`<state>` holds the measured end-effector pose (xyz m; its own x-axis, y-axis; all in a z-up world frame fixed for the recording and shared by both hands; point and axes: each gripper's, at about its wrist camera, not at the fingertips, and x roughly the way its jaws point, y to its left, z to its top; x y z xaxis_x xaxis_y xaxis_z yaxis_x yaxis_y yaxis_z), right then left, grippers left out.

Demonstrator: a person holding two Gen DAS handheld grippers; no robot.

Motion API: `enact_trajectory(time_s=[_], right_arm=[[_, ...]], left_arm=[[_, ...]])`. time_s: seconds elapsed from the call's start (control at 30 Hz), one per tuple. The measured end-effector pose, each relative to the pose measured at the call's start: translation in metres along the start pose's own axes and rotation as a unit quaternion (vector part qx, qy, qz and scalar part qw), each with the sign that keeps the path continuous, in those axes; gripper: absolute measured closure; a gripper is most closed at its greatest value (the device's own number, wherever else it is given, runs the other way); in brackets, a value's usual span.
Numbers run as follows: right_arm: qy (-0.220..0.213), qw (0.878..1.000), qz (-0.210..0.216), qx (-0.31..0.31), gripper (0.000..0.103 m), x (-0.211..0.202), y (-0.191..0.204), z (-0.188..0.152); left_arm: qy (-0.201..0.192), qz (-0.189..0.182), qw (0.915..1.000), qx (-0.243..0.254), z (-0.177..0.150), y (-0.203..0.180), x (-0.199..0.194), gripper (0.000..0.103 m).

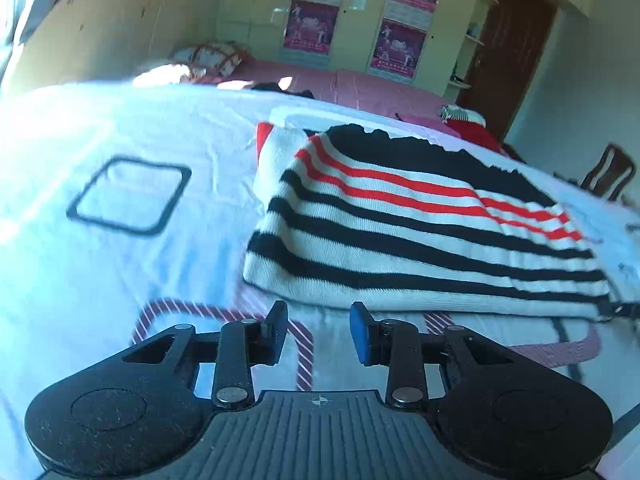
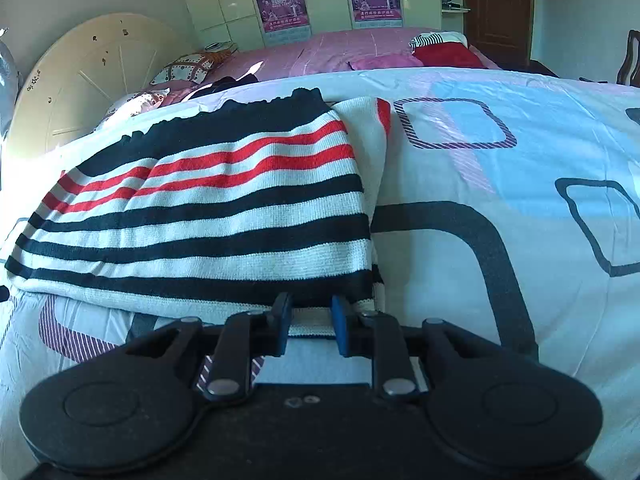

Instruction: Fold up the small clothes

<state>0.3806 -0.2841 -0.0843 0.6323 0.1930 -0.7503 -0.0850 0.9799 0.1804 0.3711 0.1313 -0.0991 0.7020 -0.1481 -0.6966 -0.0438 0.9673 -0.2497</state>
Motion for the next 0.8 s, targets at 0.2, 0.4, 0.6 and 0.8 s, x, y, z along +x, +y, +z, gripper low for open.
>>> enact_trajectory(time_s=[0.2, 0.4, 0.6, 0.8], right_arm=[[-0.047, 0.999, 0.020, 0.010, 0.072, -0.015, 0.008, 0.004], [-0.058, 0.997, 0.037, -0.015, 0.072, -0.010, 0.029, 0.018], [-0.054, 0.996, 0.056, -0.036, 0.092, 0.015, 0.058, 0.033], [-0.050, 0.992, 0.085, -0.079, 0.100, 0.043, 0.107, 0.049]], left_arm=[[-0.002, -0.123, 0.9594, -0.254, -0.029, 0.057, 0.024, 0.070], [-0.039, -0.149, 0.9360, -0.316, -0.038, 0.061, 0.048, 0.070], [-0.066, -0.147, 0.9335, -0.320, -0.025, 0.051, 0.075, 0.070], [-0.094, -0.139, 0.9369, -0.307, -0.019, 0.046, 0.087, 0.090]])
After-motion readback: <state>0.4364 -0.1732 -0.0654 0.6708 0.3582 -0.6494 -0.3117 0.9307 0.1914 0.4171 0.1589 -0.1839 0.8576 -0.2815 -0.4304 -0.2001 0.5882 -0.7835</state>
